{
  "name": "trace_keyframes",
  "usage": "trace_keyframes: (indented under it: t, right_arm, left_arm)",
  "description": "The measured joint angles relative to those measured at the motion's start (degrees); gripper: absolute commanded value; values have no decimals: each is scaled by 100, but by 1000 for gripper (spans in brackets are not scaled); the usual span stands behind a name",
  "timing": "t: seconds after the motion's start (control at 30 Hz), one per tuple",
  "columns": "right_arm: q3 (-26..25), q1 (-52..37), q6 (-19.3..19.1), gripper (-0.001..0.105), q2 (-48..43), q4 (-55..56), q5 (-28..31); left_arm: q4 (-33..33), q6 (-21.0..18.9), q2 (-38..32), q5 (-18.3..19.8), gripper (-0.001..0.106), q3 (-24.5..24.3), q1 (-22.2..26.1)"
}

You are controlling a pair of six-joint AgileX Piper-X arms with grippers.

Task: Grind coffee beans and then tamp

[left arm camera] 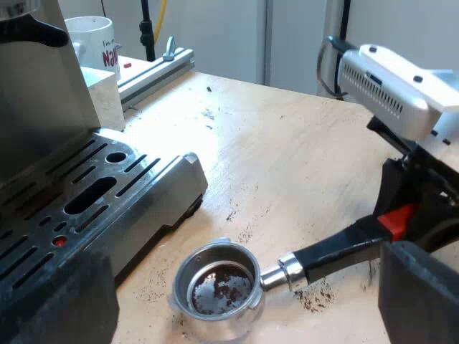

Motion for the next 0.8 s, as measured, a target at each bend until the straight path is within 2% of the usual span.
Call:
trace_keyframes:
  t: [0.23, 0.4, 0.47, 0.53, 0.6, 0.8]
  right_arm:
    - [417, 0, -2, 0, -11, -624, 0]
    - [466, 0, -2, 1, 19, -721, 0]
    - [466, 0, 18, 8, 91, -748, -46]
    - [466, 0, 231, 21, 305, -772, -156]
    - [466, 0, 405, 30, 425, -842, -143]
    - [418, 0, 596, 51, 585, -967, -153]
  left_arm:
    - [0, 0, 0, 0, 76, 0, 0]
    - [14, 0, 0, 0, 76, 0, 0]
    - [64, -63, 0, 0, 76, 0, 0]
    - [230, -156, 0, 0, 76, 0, 0]
    - [382, -160, 0, 0, 76, 12, 0]
    - [388, -160, 263, 0, 76, 10, 0]
